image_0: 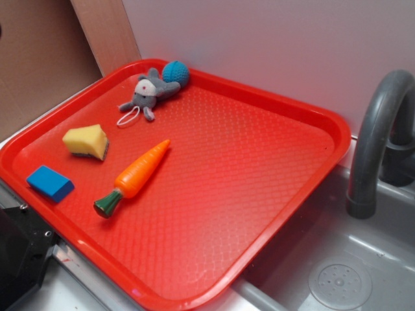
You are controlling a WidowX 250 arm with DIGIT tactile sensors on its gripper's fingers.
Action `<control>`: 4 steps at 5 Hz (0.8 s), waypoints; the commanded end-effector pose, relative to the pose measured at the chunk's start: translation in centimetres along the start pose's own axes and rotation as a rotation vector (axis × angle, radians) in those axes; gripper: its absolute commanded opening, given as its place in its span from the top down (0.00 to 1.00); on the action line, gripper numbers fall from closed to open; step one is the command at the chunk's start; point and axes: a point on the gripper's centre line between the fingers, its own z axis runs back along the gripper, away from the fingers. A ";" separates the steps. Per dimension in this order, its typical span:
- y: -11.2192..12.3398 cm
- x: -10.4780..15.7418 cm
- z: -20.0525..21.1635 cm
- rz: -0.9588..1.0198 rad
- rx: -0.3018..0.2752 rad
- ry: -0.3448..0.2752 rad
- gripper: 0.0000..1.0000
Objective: Grab the carrot.
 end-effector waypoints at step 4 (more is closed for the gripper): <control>1.2 5.7 -2.6 0.086 -0.022 0.014 0.00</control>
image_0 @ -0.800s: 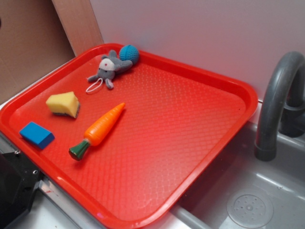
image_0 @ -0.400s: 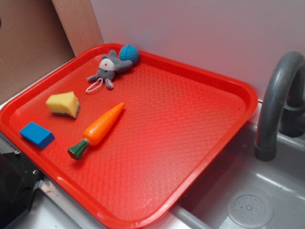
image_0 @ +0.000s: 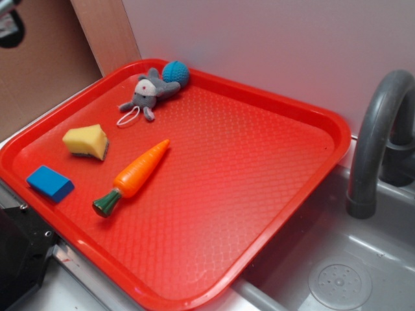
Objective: Grab the carrot.
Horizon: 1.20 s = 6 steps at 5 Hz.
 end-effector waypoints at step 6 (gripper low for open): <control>-1.6 2.2 -22.0 -0.037 -0.016 0.305 0.00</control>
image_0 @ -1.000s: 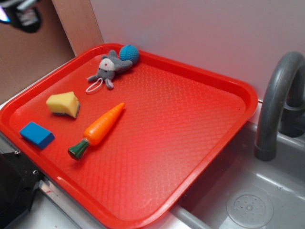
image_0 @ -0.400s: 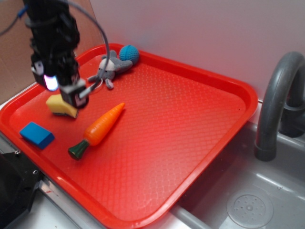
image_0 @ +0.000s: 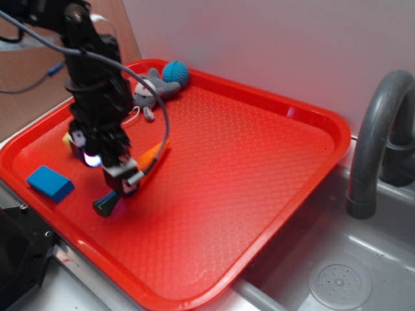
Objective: Grab the carrot.
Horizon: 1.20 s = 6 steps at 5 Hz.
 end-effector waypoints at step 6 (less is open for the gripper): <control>3.6 -1.3 11.6 0.093 0.021 -0.217 1.00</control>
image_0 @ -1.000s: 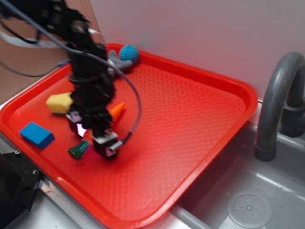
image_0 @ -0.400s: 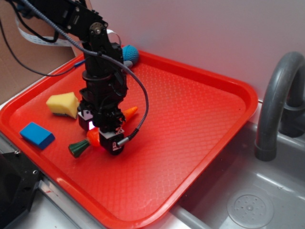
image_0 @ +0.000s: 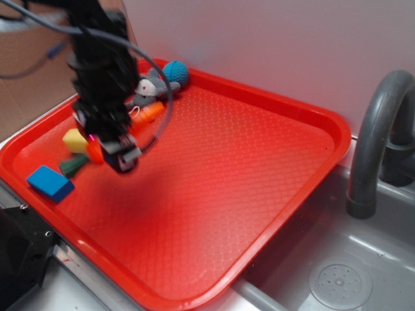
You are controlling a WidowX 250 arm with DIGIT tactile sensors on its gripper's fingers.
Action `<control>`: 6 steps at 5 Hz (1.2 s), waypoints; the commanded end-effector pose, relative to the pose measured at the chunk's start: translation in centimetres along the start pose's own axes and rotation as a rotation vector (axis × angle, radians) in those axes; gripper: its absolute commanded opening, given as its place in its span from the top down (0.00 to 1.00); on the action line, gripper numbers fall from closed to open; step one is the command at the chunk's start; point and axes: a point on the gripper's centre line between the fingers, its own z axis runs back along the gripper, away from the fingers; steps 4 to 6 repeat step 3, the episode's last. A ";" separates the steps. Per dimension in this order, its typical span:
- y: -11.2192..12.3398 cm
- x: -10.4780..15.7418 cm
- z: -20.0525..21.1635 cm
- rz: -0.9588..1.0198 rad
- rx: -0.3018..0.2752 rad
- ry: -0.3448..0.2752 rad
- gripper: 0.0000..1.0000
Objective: Grab the carrot.
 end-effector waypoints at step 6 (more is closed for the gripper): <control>3.4 -2.0 13.9 0.138 -0.123 -0.140 1.00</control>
